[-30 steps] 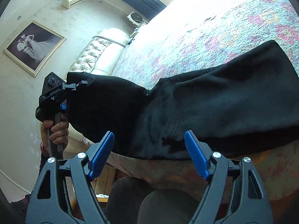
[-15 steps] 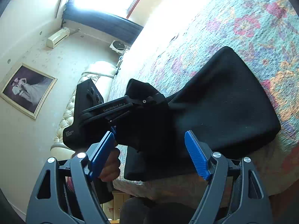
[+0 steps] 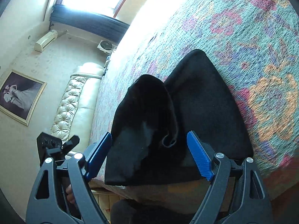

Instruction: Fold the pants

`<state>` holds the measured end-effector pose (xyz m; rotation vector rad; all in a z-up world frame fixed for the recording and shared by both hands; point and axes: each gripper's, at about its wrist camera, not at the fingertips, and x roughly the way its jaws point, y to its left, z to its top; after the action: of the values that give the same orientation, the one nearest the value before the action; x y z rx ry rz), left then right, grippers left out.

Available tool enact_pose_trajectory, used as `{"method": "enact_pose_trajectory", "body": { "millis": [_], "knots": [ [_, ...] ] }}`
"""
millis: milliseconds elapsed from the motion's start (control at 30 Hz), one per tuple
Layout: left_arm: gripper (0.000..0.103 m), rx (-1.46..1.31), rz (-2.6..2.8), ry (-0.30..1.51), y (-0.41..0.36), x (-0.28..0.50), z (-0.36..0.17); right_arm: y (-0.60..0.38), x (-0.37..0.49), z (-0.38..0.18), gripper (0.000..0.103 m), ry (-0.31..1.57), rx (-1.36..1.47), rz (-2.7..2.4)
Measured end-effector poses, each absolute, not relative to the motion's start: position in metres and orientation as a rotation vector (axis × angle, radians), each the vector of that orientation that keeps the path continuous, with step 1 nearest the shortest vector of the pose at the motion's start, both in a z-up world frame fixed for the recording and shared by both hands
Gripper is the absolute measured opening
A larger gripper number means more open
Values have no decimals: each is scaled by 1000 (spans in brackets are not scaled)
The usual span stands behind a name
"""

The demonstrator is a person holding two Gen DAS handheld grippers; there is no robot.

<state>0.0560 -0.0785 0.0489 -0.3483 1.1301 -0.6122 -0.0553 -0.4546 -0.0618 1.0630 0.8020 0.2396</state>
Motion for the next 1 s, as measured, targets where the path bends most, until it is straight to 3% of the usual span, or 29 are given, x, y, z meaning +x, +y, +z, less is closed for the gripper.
{"method": "enact_pose_trajectory", "body": {
  "millis": [100,367,400,433,500,800,1000],
  "knots": [
    [83,-415,-535,1170,-37,54,25,-450,-36,-66,89,876,1015,230],
    [83,-544,-476,1242,7,48,-16,-403,-8,-55,86,1019,843,348],
    [83,-554,-481,1249,7,48,-19,-401,-5,-57,71,1029,837,343],
    [83,-563,-487,1255,7,47,-22,-401,-5,-60,43,1034,838,328],
    [83,-594,-500,1261,8,45,-26,-406,-5,-65,16,1043,860,313],
    [83,-643,-572,1256,-3,39,-27,-428,-36,-6,13,916,588,202],
    [83,-641,-610,1278,-24,39,-33,-468,-51,-36,13,962,624,109]
  ]
}}
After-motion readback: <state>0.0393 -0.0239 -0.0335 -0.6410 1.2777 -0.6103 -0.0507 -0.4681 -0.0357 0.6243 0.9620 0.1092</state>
